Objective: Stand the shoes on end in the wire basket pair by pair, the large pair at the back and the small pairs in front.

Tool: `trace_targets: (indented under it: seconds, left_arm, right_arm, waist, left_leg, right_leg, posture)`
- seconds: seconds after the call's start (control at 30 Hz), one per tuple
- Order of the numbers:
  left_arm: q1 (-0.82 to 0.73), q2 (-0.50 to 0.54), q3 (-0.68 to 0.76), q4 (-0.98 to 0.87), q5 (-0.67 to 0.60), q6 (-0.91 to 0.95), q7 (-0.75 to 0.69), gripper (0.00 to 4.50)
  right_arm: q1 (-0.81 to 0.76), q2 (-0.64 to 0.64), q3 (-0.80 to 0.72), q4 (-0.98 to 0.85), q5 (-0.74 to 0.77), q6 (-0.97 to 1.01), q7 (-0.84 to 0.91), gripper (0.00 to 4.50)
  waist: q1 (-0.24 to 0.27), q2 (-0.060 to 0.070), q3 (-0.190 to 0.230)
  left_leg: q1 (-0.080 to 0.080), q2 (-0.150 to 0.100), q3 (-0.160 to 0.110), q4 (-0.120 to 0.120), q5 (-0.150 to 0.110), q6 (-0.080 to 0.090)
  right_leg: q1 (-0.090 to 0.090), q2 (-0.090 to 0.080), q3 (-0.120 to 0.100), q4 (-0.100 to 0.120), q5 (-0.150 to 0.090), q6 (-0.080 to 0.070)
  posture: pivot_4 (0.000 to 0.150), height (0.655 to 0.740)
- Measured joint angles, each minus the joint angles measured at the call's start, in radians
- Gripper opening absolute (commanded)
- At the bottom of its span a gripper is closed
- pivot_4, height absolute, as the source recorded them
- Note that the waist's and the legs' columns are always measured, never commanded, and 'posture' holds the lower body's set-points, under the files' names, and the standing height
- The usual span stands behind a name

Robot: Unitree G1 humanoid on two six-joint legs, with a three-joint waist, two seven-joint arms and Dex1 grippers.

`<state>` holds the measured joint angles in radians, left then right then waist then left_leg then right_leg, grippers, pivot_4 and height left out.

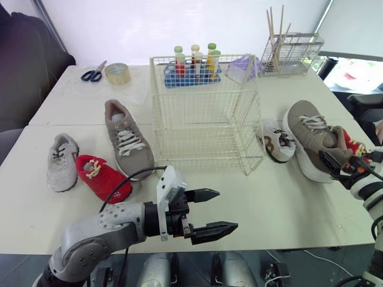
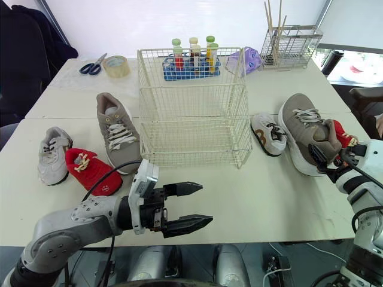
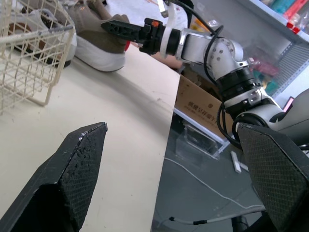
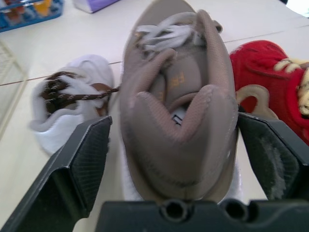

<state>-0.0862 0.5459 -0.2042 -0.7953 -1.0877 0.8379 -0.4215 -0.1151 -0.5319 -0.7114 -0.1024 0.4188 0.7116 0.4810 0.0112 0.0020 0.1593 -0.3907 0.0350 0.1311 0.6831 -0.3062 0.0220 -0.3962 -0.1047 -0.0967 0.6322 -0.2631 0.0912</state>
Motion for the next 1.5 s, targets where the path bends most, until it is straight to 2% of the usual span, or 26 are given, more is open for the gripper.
trace_targets:
  seconds: [0.1, 0.13, 0.2, 0.43, 0.5, 0.83, 0.97, 1.03, 1.2, 1.3, 1.4, 1.5]
  left_arm:
    - [0.009, 0.001, 0.000, 0.000, 0.011, 0.000, 0.000, 4.50]
    - [0.012, 0.001, 0.000, 0.000, 0.012, 0.000, 0.000, 4.50]
    - [0.021, 0.003, 0.000, 0.000, 0.017, 0.000, 0.000, 4.50]
    - [0.054, 0.012, 0.001, 0.000, 0.036, -0.001, -0.016, 4.50]
    - [0.057, 0.017, 0.001, 0.000, 0.043, -0.002, -0.024, 4.50]
    - [0.065, 0.068, 0.013, 0.032, 0.072, -0.002, -0.105, 4.50]
    - [0.069, 0.103, 0.040, 0.059, 0.070, 0.001, -0.155, 4.50]
    - [0.071, 0.126, 0.049, 0.066, 0.048, 0.009, -0.189, 4.50]
    - [0.038, 0.153, 0.088, 0.088, -0.003, 0.032, -0.216, 4.50]
    - [0.022, 0.177, 0.134, 0.095, -0.060, 0.056, -0.211, 4.50]
    - [0.011, 0.223, 0.214, 0.101, -0.147, 0.078, -0.180, 4.50]
    - [0.031, 0.293, 0.334, 0.094, -0.290, 0.088, -0.111, 4.50]
  right_arm:
    - [-0.014, 0.002, 0.016, 0.047, 0.003, -0.038, -0.005, 4.43]
    - [-0.016, 0.002, 0.019, 0.053, 0.005, -0.046, -0.005, 4.22]
    - [-0.019, 0.002, 0.027, 0.077, 0.008, -0.073, -0.009, 3.66]
    - [-0.021, 0.002, 0.045, 0.086, 0.018, -0.143, -0.029, 0.70]
    - [-0.011, 0.003, 0.052, 0.083, 0.019, -0.152, -0.035, 0.31]
    - [-0.007, 0.012, 0.073, 0.060, 0.037, -0.174, -0.071, 0.27]
    - [-0.109, -0.038, 0.082, 0.114, 0.039, -0.188, -0.069, 0.27]
    - [-0.213, -0.103, 0.075, 0.137, 0.062, -0.195, -0.062, 0.27]
    - [-0.384, -0.200, 0.055, 0.101, 0.121, -0.206, -0.062, 0.27]
    - [-0.512, -0.261, 0.099, 0.131, 0.137, -0.203, -0.028, 0.27]
    - [-0.752, -0.346, 0.213, 0.224, 0.147, -0.204, 0.096, 0.27]
    - [-1.054, -0.375, 0.345, 0.334, 0.170, -0.209, 0.307, 0.27]
  waist:
    - [-0.001, 0.000, 0.000]
    - [-0.001, 0.000, 0.000]
    - [-0.001, 0.000, 0.000]
    - [-0.006, -0.001, -0.001]
    - [-0.006, -0.001, -0.001]
    - [-0.010, 0.000, 0.000]
    - [-0.021, 0.011, 0.003]
    - [-0.022, 0.018, 0.004]
    - [-0.019, 0.018, 0.004]
    - [-0.024, 0.019, 0.005]
    - [-0.033, 0.023, 0.009]
    - [-0.035, 0.023, 0.011]
  left_leg:
    - [0.000, 0.000, 0.000, 0.000, 0.000, 0.000]
    - [0.000, 0.000, 0.000, 0.000, 0.000, 0.000]
    - [0.000, 0.000, 0.000, 0.000, 0.000, 0.000]
    - [0.000, 0.001, 0.000, 0.000, 0.000, 0.000]
    - [0.000, 0.001, 0.000, 0.000, 0.000, 0.000]
    - [-0.001, 0.001, 0.001, 0.000, -0.001, 0.001]
    - [-0.004, 0.000, 0.003, 0.000, -0.001, 0.002]
    - [-0.009, 0.000, 0.004, 0.000, -0.001, 0.002]
    - [-0.011, 0.001, 0.002, 0.000, 0.000, 0.001]
    - [-0.011, 0.000, 0.003, 0.001, 0.000, 0.001]
    - [-0.012, 0.000, 0.004, 0.000, 0.000, 0.001]
    - [-0.015, 0.001, 0.002, -0.002, 0.000, 0.000]
  right_leg:
    - [0.000, 0.000, 0.000, 0.000, 0.000, 0.000]
    - [0.000, 0.000, 0.000, 0.000, 0.000, 0.000]
    - [0.000, 0.000, 0.000, 0.000, 0.000, 0.000]
    - [0.000, 0.000, 0.000, 0.000, 0.000, 0.000]
    - [0.000, 0.000, 0.000, 0.000, 0.000, 0.000]
    - [-0.002, 0.000, 0.001, 0.000, 0.000, -0.001]
    - [-0.006, -0.001, 0.002, 0.000, 0.000, 0.000]
    - [-0.012, -0.002, 0.002, 0.001, 0.000, 0.000]
    - [-0.013, 0.000, 0.001, 0.001, 0.000, 0.000]
    - [-0.013, 0.000, 0.002, 0.001, 0.000, 0.001]
    - [-0.016, 0.000, 0.004, 0.002, 0.000, 0.001]
    - [-0.023, 0.003, 0.007, 0.003, 0.000, 0.000]
  posture:
    - [0.150, 0.7400]
    - [0.150, 0.7400]
    - [0.150, 0.7400]
    - [0.150, 0.7400]
    - [0.150, 0.7400]
    - [0.150, 0.7400]
    - [0.150, 0.7400]
    - [0.150, 0.7400]
    - [0.150, 0.7400]
    - [0.150, 0.7400]
    - [0.150, 0.7400]
    - [0.150, 0.7400]
